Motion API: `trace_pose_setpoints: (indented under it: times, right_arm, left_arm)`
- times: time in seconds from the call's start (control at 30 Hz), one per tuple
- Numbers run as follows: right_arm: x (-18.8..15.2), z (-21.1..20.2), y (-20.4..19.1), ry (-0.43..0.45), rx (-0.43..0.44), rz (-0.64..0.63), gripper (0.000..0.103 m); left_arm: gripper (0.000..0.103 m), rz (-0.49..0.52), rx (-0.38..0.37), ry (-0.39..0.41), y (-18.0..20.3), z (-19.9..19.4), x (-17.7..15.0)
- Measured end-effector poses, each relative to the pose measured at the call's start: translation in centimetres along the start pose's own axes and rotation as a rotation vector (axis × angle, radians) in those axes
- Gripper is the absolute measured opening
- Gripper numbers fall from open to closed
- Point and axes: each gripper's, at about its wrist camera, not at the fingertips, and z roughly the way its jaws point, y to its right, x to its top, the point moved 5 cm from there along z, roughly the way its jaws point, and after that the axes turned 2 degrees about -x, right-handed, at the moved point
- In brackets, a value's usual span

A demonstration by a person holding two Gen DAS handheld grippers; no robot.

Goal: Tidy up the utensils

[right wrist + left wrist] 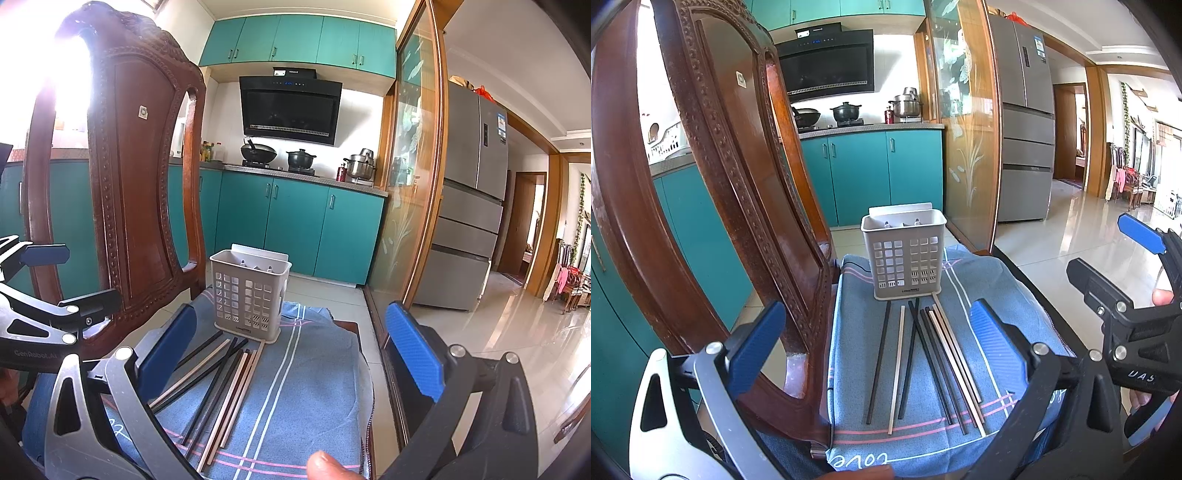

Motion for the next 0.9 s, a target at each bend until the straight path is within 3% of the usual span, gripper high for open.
trace_pose_setpoints:
  times: [0.9]
  right_arm:
    - [0.23, 0.26, -0.70, 0.001, 0.011, -0.021, 0.100]
  left_arm:
    - [0.099, 0.002, -0.002, -0.004, 0.09, -0.08, -0.08]
